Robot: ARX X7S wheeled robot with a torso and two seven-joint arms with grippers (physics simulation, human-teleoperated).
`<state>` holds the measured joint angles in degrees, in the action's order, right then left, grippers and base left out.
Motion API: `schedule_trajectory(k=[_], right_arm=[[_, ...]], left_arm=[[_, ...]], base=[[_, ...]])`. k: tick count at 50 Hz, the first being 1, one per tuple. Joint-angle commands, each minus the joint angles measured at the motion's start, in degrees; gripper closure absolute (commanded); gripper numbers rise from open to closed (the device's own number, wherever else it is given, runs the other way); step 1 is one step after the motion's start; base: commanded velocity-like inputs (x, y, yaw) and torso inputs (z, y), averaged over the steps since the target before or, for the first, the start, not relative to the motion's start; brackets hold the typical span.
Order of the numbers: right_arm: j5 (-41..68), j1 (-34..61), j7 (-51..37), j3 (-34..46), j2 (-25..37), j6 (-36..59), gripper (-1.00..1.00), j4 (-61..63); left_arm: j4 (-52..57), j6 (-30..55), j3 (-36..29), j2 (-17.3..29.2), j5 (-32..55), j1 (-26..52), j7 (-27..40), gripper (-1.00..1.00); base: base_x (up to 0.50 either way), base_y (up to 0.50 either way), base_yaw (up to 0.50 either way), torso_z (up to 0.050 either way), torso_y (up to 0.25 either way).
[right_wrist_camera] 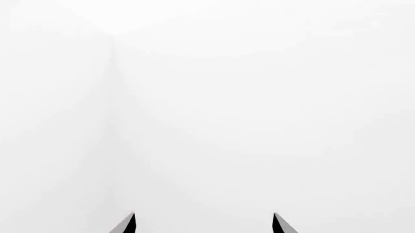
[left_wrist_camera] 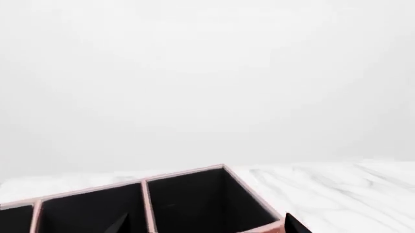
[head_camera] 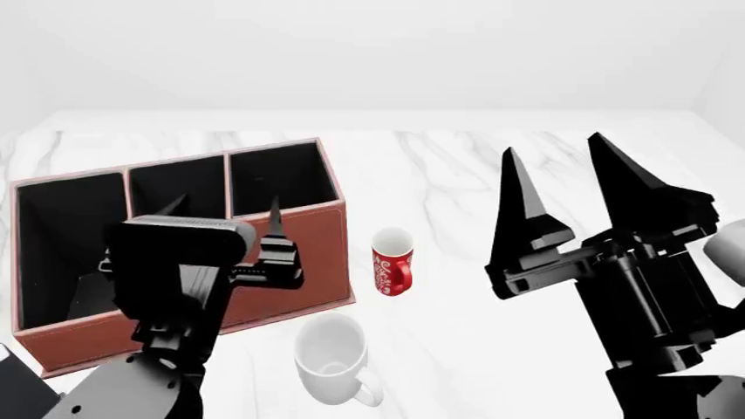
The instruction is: Pick up the red mug and place it to the right of the caddy.
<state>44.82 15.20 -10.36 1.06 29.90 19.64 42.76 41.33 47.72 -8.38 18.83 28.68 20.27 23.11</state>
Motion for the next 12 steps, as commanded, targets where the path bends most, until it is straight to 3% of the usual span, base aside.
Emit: schedule_trajectory(k=[1,7,10,12], right_arm=[[-0.6,3.6,-1.0,1.9,-0.7,1.3,-1.0,-1.0],[-4.3,4.0,0.0,4.9,-1.1,1.4,-1.0,-3.0],[-18.2,7.6,-1.3,14.8,-2.8,3.0,-1.0,-12.3],[-35.4,14.8,-9.2,31.7,-6.1,5.3,-1.0,-29.5]], left_arm=[[4.2,3.7,-0.8,0.0,1.1,3.4,1.8,-1.0],[1.9,1.6,-2.2,0.1,-0.4,2.7,1.3,-1.0],[-8.5,-0.3,-10.2,1.5,-6.6,4.7,-0.5,-1.0],[-25.7,-0.7,-23.0,0.8,-16.1,9.8,-1.2,-1.0]], base=[[0.0,0.0,0.0,0.0,0.0],[0.0,0.0,0.0,0.0,0.0],[0.0,0.0,0.0,0.0,0.0],[0.0,0.0,0.0,0.0,0.0]])
